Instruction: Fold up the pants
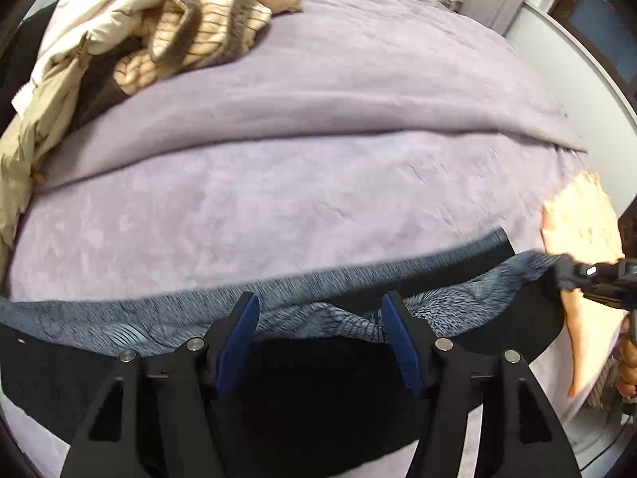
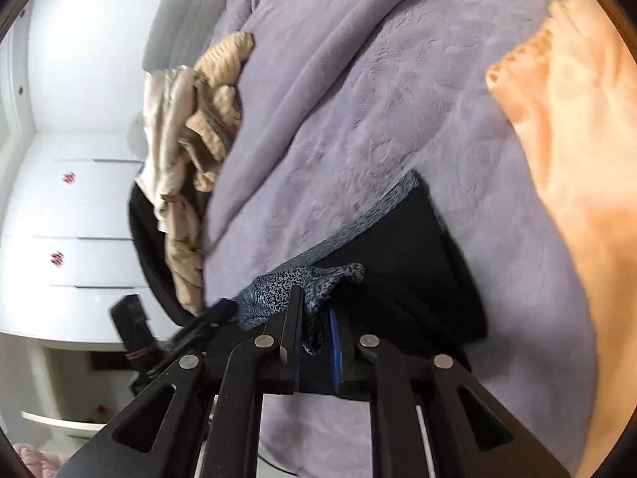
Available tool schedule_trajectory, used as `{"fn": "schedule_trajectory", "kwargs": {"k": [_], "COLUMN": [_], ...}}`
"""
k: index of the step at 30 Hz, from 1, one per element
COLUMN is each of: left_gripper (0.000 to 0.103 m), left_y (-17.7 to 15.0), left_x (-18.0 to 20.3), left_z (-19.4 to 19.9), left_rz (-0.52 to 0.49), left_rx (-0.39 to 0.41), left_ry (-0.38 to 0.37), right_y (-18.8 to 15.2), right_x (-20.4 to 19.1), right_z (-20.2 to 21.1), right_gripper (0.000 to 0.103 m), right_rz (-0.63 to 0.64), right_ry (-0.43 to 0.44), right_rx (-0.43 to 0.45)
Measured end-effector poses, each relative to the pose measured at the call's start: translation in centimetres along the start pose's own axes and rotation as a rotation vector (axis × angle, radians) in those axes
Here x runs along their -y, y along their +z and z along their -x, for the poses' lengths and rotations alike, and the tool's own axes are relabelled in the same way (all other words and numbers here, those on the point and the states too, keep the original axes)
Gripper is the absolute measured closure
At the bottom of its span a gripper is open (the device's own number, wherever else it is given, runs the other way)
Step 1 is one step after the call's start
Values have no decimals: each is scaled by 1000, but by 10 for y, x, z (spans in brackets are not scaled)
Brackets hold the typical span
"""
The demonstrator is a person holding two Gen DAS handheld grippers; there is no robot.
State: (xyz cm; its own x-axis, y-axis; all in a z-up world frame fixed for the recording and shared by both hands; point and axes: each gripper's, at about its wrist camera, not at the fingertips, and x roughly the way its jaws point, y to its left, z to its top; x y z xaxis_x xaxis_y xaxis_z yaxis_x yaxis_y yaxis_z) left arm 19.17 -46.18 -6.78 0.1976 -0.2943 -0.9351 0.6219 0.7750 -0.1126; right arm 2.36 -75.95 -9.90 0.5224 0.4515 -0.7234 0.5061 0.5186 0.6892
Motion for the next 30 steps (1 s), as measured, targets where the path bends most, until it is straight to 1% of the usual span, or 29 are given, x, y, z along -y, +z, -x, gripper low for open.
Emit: {"fn": "schedule_trajectory", "kwargs": {"k": [1,2,3,4,5,6,8,10,11,12,13,14,16,17,18,19,20,21,22,23,24,25,26,27,28,29,30], "left_gripper": [38,36,34,29,26,26,26,26,26,26,26,26,26,26,26,26,26,26,26,26,26,26,26,26,26,26,26], "left_y": [4,6,7,6,2,-2,-19,-35,-43,-50,-53,-55,-57,-56,-55,-53,-52,-51,-52,-52,-54,-56,-57,-59,-61,-61,-61], "left_x": [-4,-10,-15,-21,-28,-33,-45,-53,-56,-59,-59,-60,-60,-61,-61,-63,-66,-70,-76,-80,-88,-93,-97,-100,-102,-102,-103], "left_z": [3,8,12,14,12,9,-3,-15,-21,-25,-27,-27,-24,-23,-27,-32,-35,-34,-27,-22,-14,-10,-9,-11,-18,-27,-38], "left_rz": [12,23,28,32,36,40,53,77,95,116,131,149,165,161,153,145,151,162,179,188,196,196,190,174,152,138,127], "left_rx": [13,35,51,59,57,44,-6,-50,-73,-92,-100,-99,-75,-64,-66,-85,-101,-101,-83,-68,-52,-45,-43,-49,-65,-80,-91], "left_ry": [21,50,73,101,130,155,192,214,216,217,220,217,214,221,230,248,262,264,265,273,296,312,322,331,341,354,366], "right_y": [3,9,11,11,11,9,15,21,22,22,24,25,31,36,42,46,45,43,39,35,32,30,26,22,17,12,6], "right_x": [2,-2,-5,-7,-10,-10,-11,-3,6,13,14,9,-4,-8,-9,-8,-5,-1,2,2,-1,-4,-12,-22,-35,-50,-62], "right_z": [-7,-17,-17,-16,-12,-4,3,-3,-15,-23,-28,-33,-26,-23,-22,-24,-30,-38,-39,-34,-25,-18,-9,-5,-4,-14,-28], "right_gripper": [84,82,73,58,51,45,45,45,47,82,95,95,96,96,97,97,96,92,76,62,43,43,43,43,43,43,43], "right_rz": [22,68,94,127,149,159,161,156,134,118,113,136,178,181,170,156,154,164,174,177,171,171,182,200,227,272,320], "right_ry": [-47,-116,-143,-157,-155,-150,-165,-232,-252,-225,-222,-229,-192,-174,-165,-174,-217,-310,-367,-418,-459,-469,-451,-398,-329,-275,-260], "right_rx": [-24,-50,-50,-36,-12,25,65,45,4,-27,-40,-31,13,41,48,29,-15,-60,-71,-49,-4,29,71,96,101,77,37]}}
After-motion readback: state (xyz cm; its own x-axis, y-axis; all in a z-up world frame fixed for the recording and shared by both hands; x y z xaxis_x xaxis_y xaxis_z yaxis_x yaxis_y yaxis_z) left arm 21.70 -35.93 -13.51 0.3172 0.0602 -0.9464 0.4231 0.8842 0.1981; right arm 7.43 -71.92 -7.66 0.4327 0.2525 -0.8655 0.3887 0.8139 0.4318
